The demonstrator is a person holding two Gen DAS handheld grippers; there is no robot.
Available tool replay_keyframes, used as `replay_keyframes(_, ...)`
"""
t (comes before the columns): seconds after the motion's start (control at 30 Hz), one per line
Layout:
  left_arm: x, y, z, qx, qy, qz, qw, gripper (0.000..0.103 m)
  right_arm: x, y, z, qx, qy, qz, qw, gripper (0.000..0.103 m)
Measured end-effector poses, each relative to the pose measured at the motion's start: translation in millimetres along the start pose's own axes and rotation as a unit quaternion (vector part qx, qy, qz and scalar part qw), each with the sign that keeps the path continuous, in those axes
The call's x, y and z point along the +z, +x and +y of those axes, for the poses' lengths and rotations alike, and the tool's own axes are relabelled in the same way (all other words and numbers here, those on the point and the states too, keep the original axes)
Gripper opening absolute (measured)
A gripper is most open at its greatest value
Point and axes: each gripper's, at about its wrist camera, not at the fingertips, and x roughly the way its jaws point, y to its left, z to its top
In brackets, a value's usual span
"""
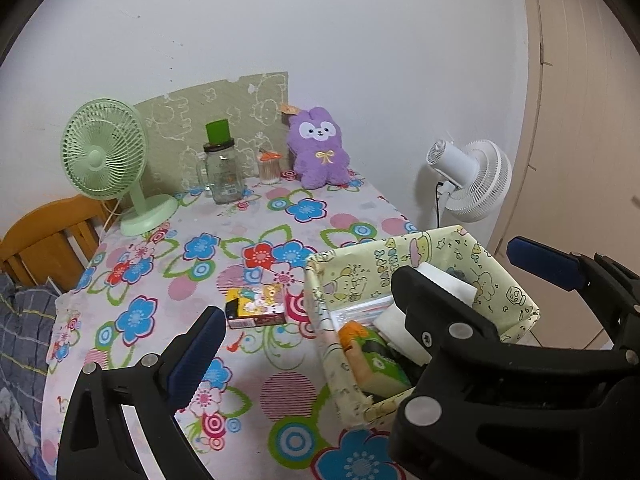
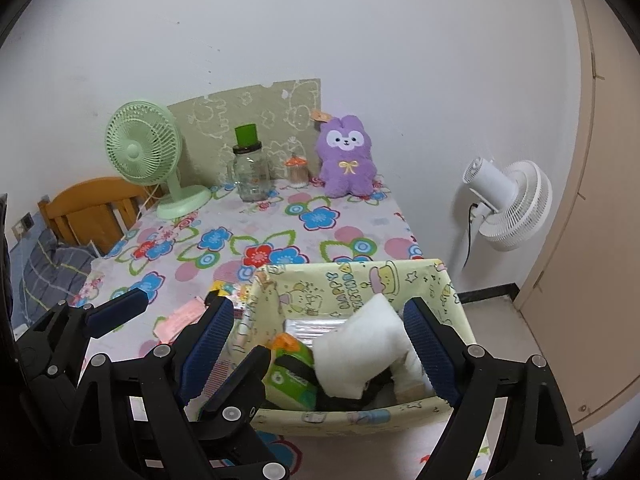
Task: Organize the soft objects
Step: 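Withdraw both tools from the box back over the table items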
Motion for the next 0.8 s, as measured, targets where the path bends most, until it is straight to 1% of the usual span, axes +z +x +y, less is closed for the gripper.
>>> replay_keyframes(0.37,-4,-16,30,0.02,-0.003,-0.009,0.9998,0.1,4,-5,34,0.017,-0.01,-0.003,1.0,0.089)
replay_keyframes(0.8,-8,-22,68,0.037,-0.012,-0.013,0.9992,0.1,8,2,74,0.035,-0.021,0.0,0.999,0.089)
